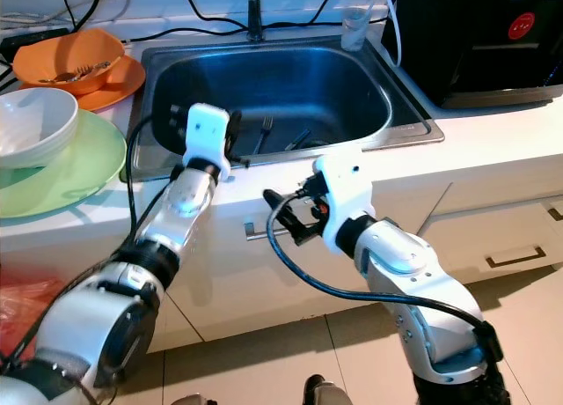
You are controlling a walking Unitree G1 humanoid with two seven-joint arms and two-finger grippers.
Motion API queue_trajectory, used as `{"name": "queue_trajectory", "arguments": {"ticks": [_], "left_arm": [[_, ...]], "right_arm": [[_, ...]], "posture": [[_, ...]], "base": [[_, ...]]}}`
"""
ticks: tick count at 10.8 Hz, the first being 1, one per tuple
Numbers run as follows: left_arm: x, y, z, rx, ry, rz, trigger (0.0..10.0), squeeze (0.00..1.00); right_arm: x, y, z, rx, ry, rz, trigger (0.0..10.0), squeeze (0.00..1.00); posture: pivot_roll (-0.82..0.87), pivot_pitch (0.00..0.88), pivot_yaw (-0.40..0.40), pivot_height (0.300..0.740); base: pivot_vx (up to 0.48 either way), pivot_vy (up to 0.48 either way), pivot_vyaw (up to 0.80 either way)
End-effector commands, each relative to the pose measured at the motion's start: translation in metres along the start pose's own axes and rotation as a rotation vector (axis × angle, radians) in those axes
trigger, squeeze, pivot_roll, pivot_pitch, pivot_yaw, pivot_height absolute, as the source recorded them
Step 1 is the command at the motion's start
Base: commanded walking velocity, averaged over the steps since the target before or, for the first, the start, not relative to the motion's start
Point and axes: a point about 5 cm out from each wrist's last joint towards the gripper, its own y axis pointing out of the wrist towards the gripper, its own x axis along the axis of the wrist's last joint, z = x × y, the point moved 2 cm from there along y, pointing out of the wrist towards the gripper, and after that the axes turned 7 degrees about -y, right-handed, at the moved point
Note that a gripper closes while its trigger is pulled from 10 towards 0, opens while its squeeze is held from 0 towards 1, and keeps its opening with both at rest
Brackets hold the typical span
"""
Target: Kitchen organization
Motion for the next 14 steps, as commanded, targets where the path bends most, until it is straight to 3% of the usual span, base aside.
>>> {"name": "queue_trajectory", "arguments": {"ticks": [1,10,11,12,14], "left_arm": [[0.004,0.003,-0.001,0.007,0.009,-0.002,0.0,0.00],[0.003,0.012,0.009,0.039,0.068,0.084,0.0,0.00],[0.005,0.014,0.009,0.042,0.066,0.086,3.9,1.00],[0.005,0.014,0.009,0.044,0.063,0.090,10.0,1.00],[0.005,0.014,0.010,0.044,0.053,0.092,10.0,1.00]], "right_arm": [[0.011,-0.002,0.000,0.002,-0.008,-0.043,10.0,0.00],[0.010,-0.002,0.006,0.031,-0.005,-0.042,10.0,0.00],[0.010,-0.002,0.006,0.031,-0.005,-0.042,10.0,0.00],[0.010,-0.002,0.006,0.030,-0.005,-0.043,10.0,0.00],[0.010,-0.002,0.006,0.029,-0.005,-0.043,10.0,0.00]], "posture": [[-0.13,0.104,0.023,0.740],[-0.14,0.105,0.030,0.740],[-0.14,0.105,0.030,0.740],[-0.14,0.106,0.031,0.740],[-0.14,0.107,0.030,0.740]], "base": [[0.000,0.000,0.00],[0.000,0.000,0.00],[0.000,0.000,0.00],[0.000,0.000,0.00],[0.000,0.000,0.00]]}}
